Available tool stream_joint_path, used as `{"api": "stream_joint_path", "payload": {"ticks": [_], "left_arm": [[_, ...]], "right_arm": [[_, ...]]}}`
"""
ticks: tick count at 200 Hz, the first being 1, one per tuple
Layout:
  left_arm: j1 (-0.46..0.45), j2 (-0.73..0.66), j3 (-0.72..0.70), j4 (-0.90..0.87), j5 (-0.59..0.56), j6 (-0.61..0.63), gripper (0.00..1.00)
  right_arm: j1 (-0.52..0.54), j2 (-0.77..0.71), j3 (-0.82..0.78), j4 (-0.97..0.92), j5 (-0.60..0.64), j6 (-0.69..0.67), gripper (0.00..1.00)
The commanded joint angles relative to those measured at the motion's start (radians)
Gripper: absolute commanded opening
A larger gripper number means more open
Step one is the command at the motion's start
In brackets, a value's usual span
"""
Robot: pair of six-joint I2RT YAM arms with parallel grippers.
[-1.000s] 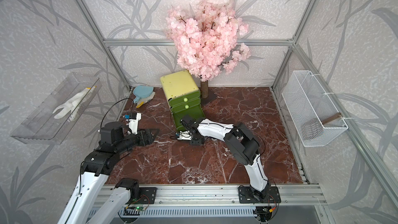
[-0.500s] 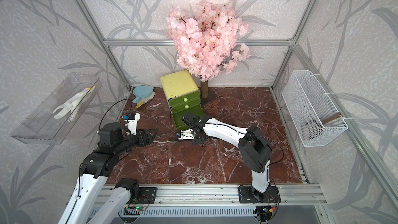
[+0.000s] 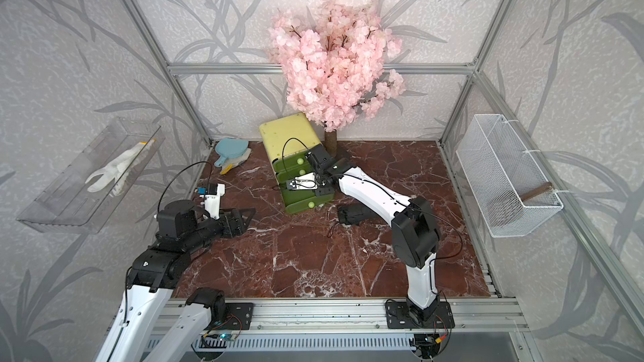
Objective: Place the umbrella in the drawer by color
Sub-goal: Place the umbrella in the drawer.
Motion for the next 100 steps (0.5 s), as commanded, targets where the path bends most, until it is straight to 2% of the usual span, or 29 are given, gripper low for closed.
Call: {"api": "stream_joint_path", "payload": {"ticks": [1,52,100], "left_arm": [[-0.004,-0.008,-0.010,-0.006,0.008,0.017,0.82],[-0.005,-0.008,-0.013,0.002,0.027,0.014,0.82],[-0.007,-0.006,-0.013,0.001,0.026,0.012,0.82]], "right_arm": [[-0.005,0.072,0.049,0.006,0.047,-0.084,0.13],[-0.011,0.214,0.177,0.013,0.225,-0.091,0.13],[-0.009,0.313,0.214,0.039,0.369,-0.140,0.15]]}}
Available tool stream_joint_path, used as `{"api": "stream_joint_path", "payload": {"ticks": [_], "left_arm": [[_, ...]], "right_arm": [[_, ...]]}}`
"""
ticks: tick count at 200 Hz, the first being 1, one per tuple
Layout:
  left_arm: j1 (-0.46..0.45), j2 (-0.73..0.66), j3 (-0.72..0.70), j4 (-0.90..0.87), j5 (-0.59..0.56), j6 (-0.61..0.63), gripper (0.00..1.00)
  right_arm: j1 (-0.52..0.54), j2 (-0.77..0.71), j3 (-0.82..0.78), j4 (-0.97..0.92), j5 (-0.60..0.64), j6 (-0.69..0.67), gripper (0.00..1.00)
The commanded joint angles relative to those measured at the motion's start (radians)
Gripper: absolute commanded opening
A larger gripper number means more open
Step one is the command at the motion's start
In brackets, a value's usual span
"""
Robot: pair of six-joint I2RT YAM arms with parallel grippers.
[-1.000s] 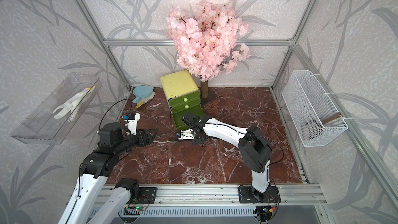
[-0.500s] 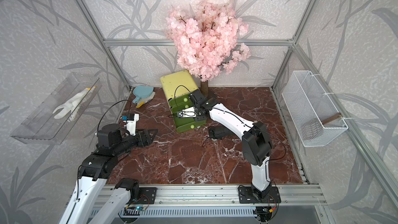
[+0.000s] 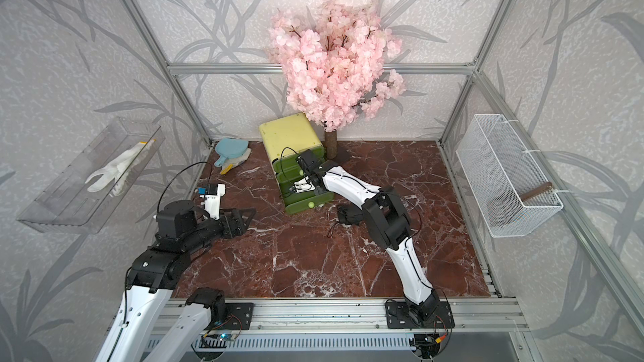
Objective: Place the umbrella in the drawer by color
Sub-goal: Place the umbrella in the drawer.
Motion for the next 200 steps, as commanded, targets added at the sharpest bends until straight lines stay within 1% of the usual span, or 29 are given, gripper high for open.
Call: {"api": "stream_joint_path", "payload": {"ticks": [1,15,30,44,68,101,120,128,137,148,159,165,178,200], "left_arm": [[-0.003,-0.006,-0.013,0.001,0.012,0.012,0.82],[-0.004,-0.006,-0.013,0.001,0.013,0.012,0.82],[-0.004,-0.005,-0.014,0.002,0.014,0.012,0.82],[-0.004,-0.005,-0.013,0.002,0.014,0.012,0.81],[-0.006,-0.006,-0.015,0.001,0.013,0.011,0.81],[-0.008,-0.007,-0.014,0.001,0.013,0.011,0.82],[-0.009,-0.005,-0.015,0.001,0.013,0.011,0.82],[-0.009,-0.006,-0.015,0.002,0.012,0.011,0.82],[-0.009,-0.006,-0.016,0.001,0.011,0.011,0.82],[-0.010,-0.005,-0.015,0.001,0.012,0.011,0.81],[-0.010,-0.003,-0.015,0.001,0.011,0.011,0.82],[-0.010,-0.002,-0.015,0.001,0.011,0.011,0.82],[-0.011,0.000,-0.015,0.002,0.012,0.011,0.82],[-0.012,-0.001,-0.016,0.001,0.012,0.011,0.82]], "right_arm": [[-0.001,0.030,0.039,0.032,0.117,-0.030,0.15],[0.002,0.050,0.040,0.046,0.142,-0.038,0.17],[0.009,0.071,0.029,0.098,0.177,-0.058,0.18],[0.018,0.085,0.028,0.152,0.191,-0.048,0.19],[0.033,0.085,0.057,0.138,0.132,0.012,0.20],[0.047,0.081,0.068,0.119,0.062,0.045,0.29],[0.050,0.088,0.081,0.095,0.031,0.069,0.30],[0.050,0.089,0.082,0.091,0.020,0.083,0.33],[0.051,0.088,0.082,0.084,0.011,0.091,0.39],[0.051,0.085,0.077,0.089,0.008,0.100,0.50],[0.051,0.077,0.076,0.080,0.002,0.112,0.63],[0.051,0.069,0.080,0.062,-0.008,0.118,0.68],[0.051,0.049,0.087,0.030,-0.033,0.141,0.71],[0.051,0.002,0.082,0.015,-0.058,0.180,0.72]]}}
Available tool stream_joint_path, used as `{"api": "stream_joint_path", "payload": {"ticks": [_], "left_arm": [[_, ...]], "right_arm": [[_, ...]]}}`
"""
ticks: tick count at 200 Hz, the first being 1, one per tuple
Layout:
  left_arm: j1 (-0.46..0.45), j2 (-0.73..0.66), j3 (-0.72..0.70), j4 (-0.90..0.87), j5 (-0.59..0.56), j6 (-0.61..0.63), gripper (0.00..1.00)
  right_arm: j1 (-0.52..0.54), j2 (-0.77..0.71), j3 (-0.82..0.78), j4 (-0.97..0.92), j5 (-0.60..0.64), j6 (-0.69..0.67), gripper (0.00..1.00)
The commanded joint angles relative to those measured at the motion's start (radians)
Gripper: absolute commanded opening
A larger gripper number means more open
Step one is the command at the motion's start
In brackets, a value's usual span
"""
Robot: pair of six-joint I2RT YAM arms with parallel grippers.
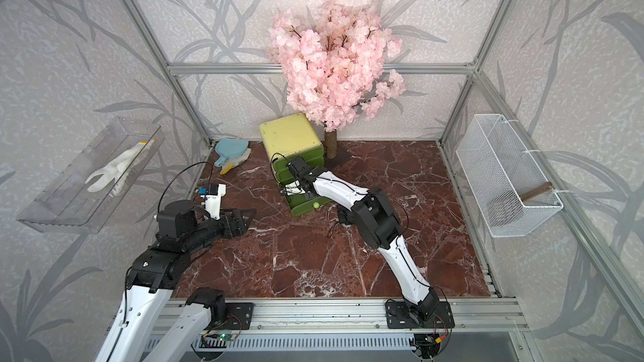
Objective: Place the umbrella in the drawer by color
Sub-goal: Place the umbrella in the drawer, then pick up the umbrella from the center of the board.
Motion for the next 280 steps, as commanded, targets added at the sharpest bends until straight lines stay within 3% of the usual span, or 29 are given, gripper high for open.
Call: {"api": "stream_joint_path", "payload": {"ticks": [1,69,114,173,224,280], "left_arm": [[-0.005,-0.001,-0.016,0.001,0.011,0.011,0.82],[-0.005,0.002,-0.015,0.000,0.005,0.009,0.82],[-0.008,-0.001,-0.016,0.000,0.001,0.010,0.81],[-0.021,-0.015,-0.016,0.009,0.022,0.007,0.82],[-0.029,-0.038,-0.018,0.015,0.036,0.005,0.82],[-0.044,-0.057,-0.016,0.010,0.024,0.010,0.82]], "right_arm": [[-0.003,-0.079,0.024,-0.030,-0.043,0.072,0.72],[-0.004,-0.310,-0.176,0.042,-0.077,0.099,0.73],[-0.027,-0.453,-0.317,-0.004,-0.142,0.115,0.72],[-0.244,-0.648,-0.519,-0.222,-0.331,-0.018,0.79],[-0.381,-0.638,-0.566,-0.373,-0.420,-0.024,0.87],[-0.386,-0.495,-0.536,-0.440,-0.427,-0.031,0.87]]}}
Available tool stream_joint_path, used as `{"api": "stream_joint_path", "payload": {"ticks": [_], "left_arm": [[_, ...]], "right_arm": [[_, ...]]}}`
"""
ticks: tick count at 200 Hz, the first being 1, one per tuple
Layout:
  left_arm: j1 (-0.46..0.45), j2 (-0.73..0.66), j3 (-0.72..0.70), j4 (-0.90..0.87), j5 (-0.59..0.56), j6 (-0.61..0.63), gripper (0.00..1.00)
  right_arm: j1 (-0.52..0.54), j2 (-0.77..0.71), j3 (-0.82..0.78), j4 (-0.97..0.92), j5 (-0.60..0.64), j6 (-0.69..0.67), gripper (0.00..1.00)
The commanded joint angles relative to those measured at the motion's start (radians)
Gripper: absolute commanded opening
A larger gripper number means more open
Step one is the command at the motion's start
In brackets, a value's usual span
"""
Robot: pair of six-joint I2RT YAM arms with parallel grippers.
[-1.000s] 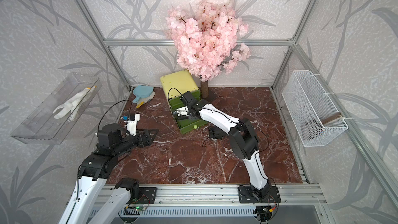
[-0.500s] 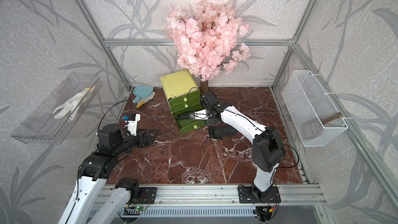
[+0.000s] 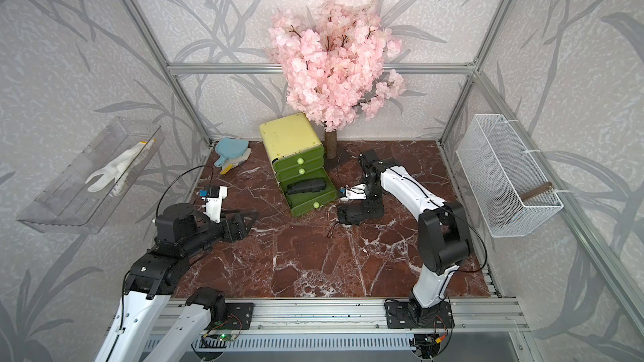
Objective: Place the umbrella in the drawer by color
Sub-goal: Pick up the umbrella from the center of the board.
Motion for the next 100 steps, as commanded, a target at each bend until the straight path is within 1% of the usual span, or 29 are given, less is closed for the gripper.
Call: {"api": "stream_joint_path", "payload": {"ticks": [1,55,79,100], "left_arm": [[-0.009,-0.016,-0.009,0.009,0.002,0.010,0.82],[-0.019,-0.014,-0.007,0.009,0.006,0.012,0.82],[-0.022,-0.015,-0.007,0.009,0.006,0.012,0.82],[-0.022,-0.014,-0.008,0.008,0.005,0.012,0.82]], "right_arm": [[0.000,0.049,0.010,-0.055,-0.028,-0.013,0.87],[-0.001,0.156,-0.014,0.051,0.072,-0.061,0.86],[0.000,0.210,0.004,0.085,0.102,-0.077,0.85],[0.000,0.238,0.006,0.122,0.124,-0.087,0.82]]}}
